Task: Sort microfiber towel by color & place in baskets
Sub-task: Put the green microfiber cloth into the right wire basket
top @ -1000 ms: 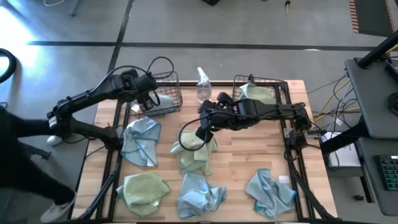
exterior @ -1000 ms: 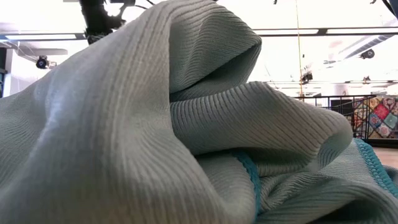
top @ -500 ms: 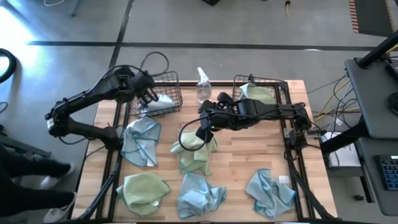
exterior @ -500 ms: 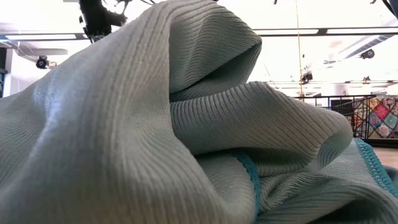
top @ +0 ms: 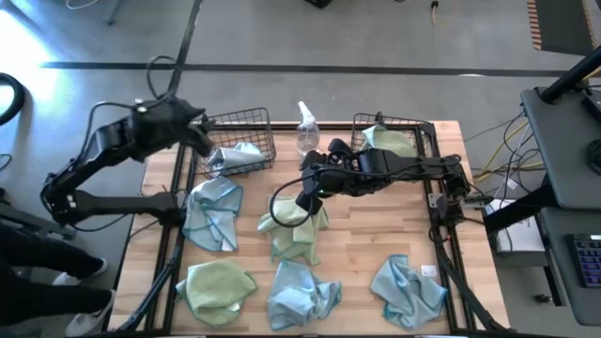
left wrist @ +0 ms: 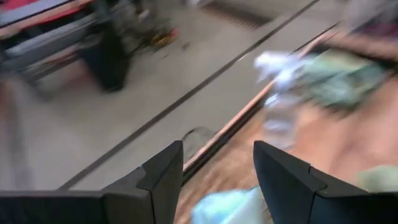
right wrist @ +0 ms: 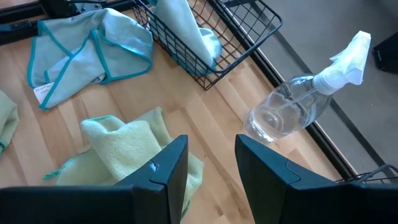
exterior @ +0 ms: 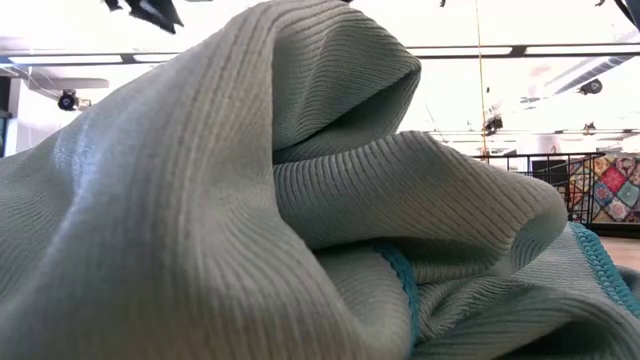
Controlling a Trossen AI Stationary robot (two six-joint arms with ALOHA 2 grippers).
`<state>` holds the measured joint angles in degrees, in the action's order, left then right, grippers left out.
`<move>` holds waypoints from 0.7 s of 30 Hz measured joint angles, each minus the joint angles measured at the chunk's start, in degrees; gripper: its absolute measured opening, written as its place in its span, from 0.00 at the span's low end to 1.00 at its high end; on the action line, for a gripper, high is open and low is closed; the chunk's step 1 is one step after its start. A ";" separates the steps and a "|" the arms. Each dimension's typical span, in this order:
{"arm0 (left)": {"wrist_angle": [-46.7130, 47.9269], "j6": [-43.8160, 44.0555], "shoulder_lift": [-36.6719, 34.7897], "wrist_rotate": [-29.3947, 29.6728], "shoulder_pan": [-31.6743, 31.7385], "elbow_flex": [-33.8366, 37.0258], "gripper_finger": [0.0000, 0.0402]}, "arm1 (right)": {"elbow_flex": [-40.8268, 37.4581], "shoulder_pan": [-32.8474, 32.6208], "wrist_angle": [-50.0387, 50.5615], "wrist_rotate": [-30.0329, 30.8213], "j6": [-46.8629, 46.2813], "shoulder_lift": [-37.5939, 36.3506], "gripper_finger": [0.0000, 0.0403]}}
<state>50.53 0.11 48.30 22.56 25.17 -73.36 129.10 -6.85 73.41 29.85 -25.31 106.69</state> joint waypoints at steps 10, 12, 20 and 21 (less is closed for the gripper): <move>-3.33 0.95 -2.10 -14.57 -0.32 -0.04 0.45 | 0.00 0.00 1.76 0.28 0.61 0.00 0.32; -2.57 1.31 -1.77 -15.96 -0.76 -0.04 0.45 | 0.00 0.03 4.06 0.28 0.52 0.00 0.32; -2.55 2.95 -0.43 -16.19 -3.62 0.27 0.45 | -0.78 1.27 10.84 0.33 -2.13 0.00 0.32; -2.54 3.44 -0.28 -16.21 -4.12 0.64 0.45 | -1.11 1.37 10.76 0.36 -2.42 0.00 0.32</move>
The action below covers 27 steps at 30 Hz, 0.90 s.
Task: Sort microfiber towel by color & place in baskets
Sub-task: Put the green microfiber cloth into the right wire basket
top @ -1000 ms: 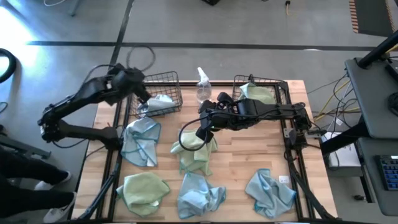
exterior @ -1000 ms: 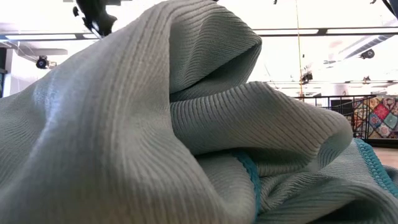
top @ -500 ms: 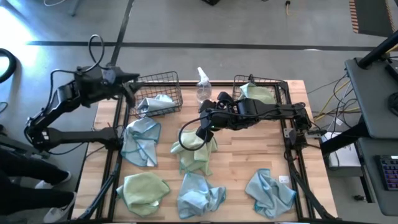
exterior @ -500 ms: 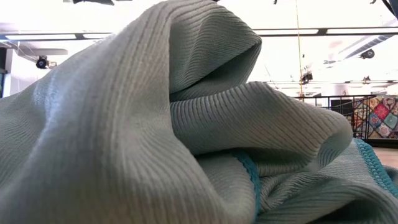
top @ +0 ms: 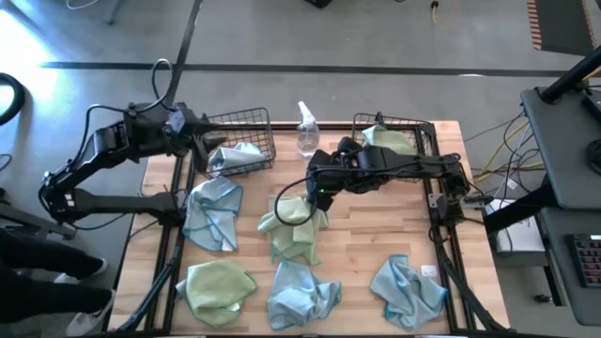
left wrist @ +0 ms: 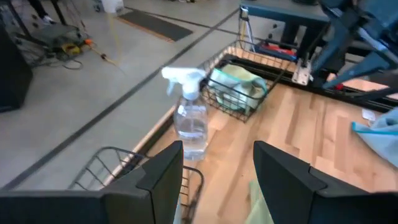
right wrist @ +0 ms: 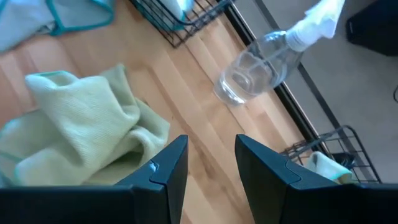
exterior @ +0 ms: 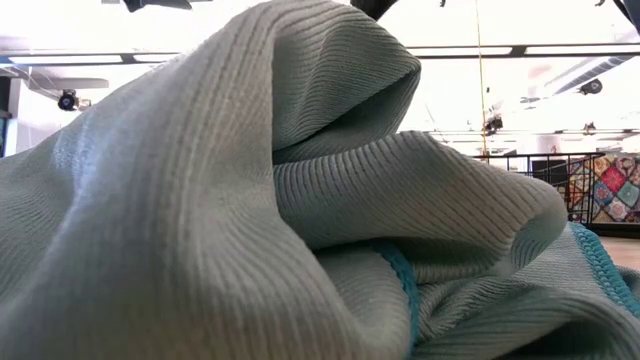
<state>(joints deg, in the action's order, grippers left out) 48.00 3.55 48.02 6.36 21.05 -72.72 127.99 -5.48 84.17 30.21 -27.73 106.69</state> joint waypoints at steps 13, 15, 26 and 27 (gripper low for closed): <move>-6.47 5.13 -0.06 0.06 -4.24 8.39 0.45 | -14.40 1.48 -7.44 -2.09 -2.57 0.00 0.32; -6.66 5.14 -0.06 0.07 -4.23 8.16 0.45 | -17.39 1.80 -12.91 -5.38 -2.42 0.00 0.32; -6.93 4.85 -0.01 0.69 -4.19 5.47 0.45 | -27.65 1.89 -26.32 -4.27 -14.37 0.00 0.32; -6.92 4.79 -0.01 0.83 -4.19 5.38 0.45 | -27.65 1.93 -26.24 -4.26 -15.66 0.00 0.32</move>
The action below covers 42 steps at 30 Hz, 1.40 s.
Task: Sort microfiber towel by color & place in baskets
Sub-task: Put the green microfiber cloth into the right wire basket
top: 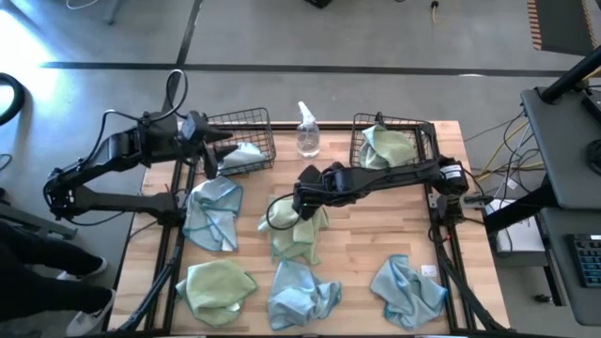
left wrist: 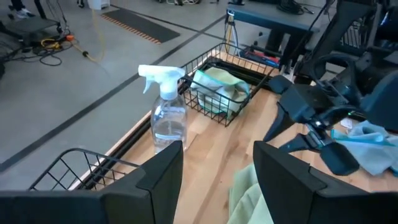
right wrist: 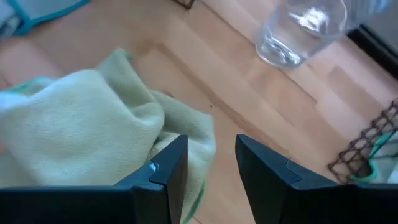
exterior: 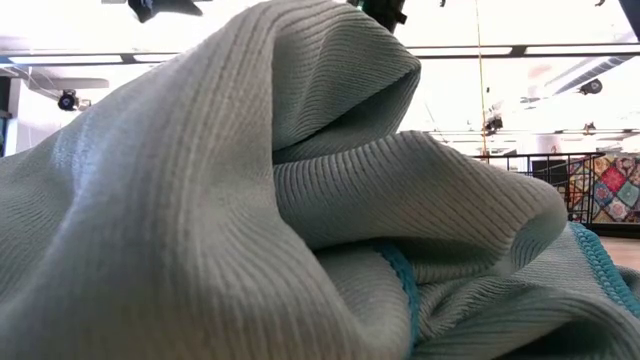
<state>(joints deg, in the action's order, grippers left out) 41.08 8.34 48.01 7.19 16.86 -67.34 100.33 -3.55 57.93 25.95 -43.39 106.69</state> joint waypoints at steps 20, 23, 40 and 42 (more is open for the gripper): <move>0.04 -2.89 0.00 2.79 0.00 -0.10 0.45 | 1.31 -1.03 -15.40 -24.18 3.91 0.00 0.32; 0.08 -2.89 -0.04 2.75 0.00 -0.07 0.45 | 0.83 -1.53 -14.96 -24.40 3.75 0.35 0.32; 0.07 -2.75 -0.13 0.75 0.00 -0.07 0.45 | 0.45 -4.03 -13.69 -28.47 3.96 7.44 0.32; 0.07 -2.75 -0.12 0.75 0.00 -0.07 0.45 | 0.46 -3.92 -13.35 -28.56 4.38 6.94 0.32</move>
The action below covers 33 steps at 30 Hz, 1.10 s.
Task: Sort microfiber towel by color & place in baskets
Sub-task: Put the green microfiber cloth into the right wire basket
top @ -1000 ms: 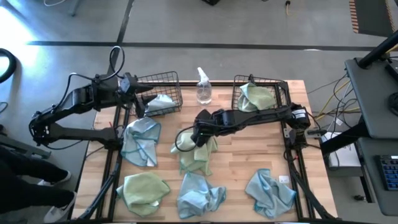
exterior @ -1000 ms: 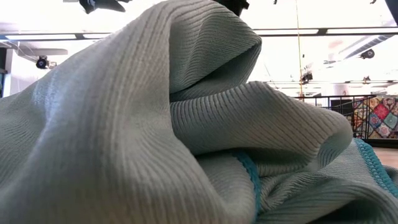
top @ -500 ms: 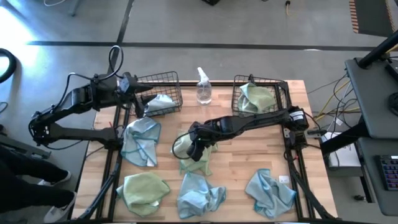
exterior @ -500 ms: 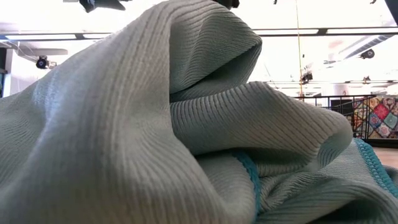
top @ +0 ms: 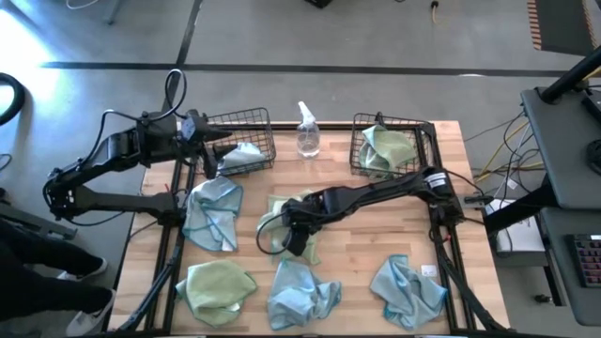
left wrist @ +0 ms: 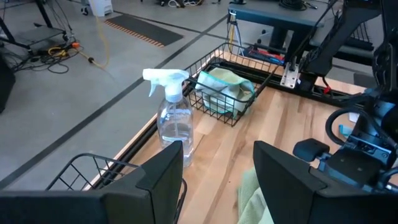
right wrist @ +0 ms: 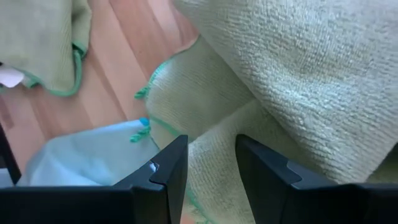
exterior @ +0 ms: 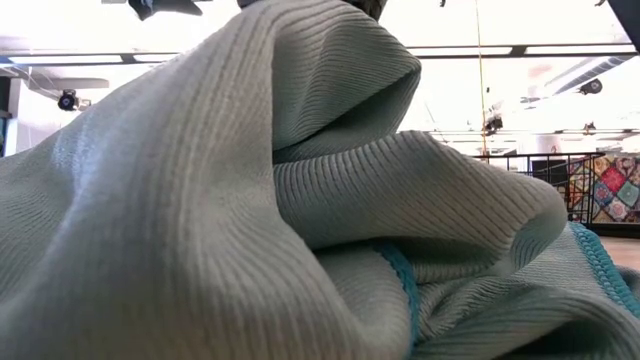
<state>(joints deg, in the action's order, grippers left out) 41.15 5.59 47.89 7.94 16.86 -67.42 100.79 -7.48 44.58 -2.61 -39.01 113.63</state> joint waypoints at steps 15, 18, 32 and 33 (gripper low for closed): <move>0.00 -0.11 0.27 -0.04 0.00 0.00 0.45 | 0.07 3.07 6.01 3.56 3.37 -0.16 0.32; 0.00 -0.13 0.30 -0.04 0.00 0.00 0.45 | 0.07 3.74 6.28 3.98 3.81 -0.16 0.32; -0.01 -0.59 0.44 -0.04 0.00 0.00 0.45 | 5.99 4.51 9.72 2.07 5.22 -0.93 0.32; -0.02 -0.60 0.47 -0.04 0.00 0.00 0.45 | 7.02 4.51 10.48 2.87 5.73 -0.93 0.32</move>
<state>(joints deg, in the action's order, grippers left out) 41.12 4.99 48.36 7.90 16.86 -67.42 107.81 -2.96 55.05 0.26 -33.28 112.71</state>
